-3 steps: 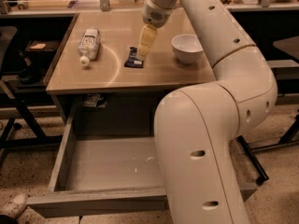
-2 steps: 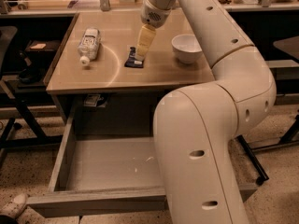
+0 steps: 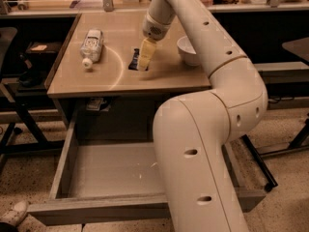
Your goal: Place rxbar blueberry into top drawer
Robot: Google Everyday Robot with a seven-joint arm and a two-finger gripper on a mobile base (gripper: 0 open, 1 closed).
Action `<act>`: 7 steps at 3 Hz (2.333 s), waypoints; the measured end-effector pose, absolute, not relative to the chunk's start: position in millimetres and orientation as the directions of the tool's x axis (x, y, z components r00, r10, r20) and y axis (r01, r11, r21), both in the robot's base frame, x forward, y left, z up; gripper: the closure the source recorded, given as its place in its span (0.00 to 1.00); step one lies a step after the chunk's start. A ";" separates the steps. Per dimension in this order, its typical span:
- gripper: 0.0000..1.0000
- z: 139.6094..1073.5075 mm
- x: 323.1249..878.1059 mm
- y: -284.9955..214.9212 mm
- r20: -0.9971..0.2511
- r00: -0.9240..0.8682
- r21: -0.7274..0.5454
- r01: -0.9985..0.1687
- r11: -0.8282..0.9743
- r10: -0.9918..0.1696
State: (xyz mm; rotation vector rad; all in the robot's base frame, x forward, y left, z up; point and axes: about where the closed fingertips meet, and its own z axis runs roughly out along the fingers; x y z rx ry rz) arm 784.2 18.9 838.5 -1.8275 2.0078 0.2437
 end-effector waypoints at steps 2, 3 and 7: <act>0.00 800.9 792.1 18.8 -0.420 -0.073 -0.093 -0.988 0.123 -0.905; 0.18 798.3 796.5 22.5 -0.426 -0.072 -0.102 -0.987 0.127 -0.902; 1.00 798.2 796.6 22.7 -0.427 -0.072 -0.102 -0.987 0.127 -0.902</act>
Offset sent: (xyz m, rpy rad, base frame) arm 0.0254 -0.0130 -0.0387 0.0031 0.1079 0.0110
